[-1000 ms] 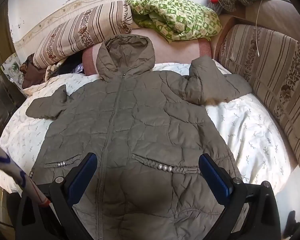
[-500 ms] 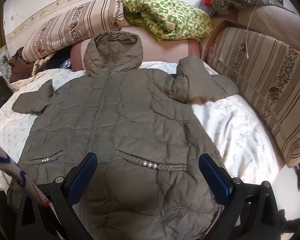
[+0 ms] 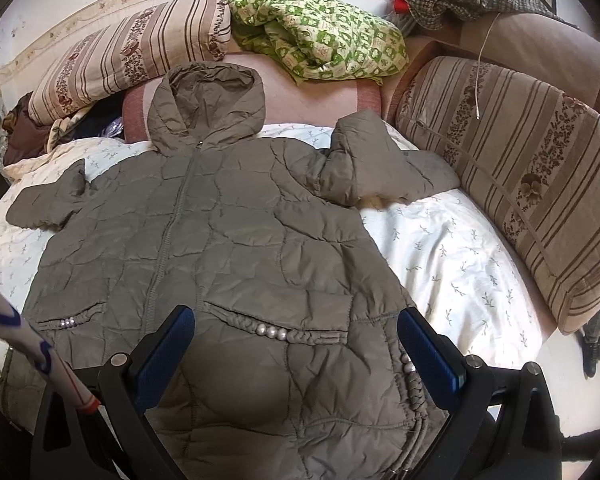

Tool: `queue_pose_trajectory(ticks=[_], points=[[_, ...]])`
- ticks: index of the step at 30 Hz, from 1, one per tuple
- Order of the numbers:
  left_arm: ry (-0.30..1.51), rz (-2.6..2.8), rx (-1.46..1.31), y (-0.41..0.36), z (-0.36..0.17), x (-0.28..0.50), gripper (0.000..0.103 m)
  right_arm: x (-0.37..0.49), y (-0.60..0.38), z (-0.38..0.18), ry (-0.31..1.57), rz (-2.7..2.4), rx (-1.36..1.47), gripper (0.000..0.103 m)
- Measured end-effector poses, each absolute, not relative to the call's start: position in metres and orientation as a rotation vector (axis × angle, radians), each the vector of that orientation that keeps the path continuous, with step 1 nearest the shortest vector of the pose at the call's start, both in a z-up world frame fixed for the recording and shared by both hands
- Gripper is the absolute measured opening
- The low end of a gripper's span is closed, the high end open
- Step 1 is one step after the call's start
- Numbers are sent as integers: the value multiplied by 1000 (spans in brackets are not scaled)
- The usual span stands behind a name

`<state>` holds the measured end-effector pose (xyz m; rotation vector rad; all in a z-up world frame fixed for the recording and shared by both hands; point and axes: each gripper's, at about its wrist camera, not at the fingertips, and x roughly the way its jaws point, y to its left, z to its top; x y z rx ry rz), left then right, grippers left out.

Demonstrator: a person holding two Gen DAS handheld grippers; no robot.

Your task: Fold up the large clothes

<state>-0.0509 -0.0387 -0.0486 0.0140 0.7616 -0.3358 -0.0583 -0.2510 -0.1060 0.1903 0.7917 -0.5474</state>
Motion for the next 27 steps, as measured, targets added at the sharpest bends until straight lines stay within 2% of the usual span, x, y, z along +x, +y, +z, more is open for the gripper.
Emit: queue_pose_trajectory(ticks=[7, 27], points=[[681, -374, -8, -38, -36, -57, 94, -58, -258, -112, 812, -571, 205, 103], [698, -222, 64, -40, -37, -36, 95, -54, -269, -123, 848, -601, 216, 103]])
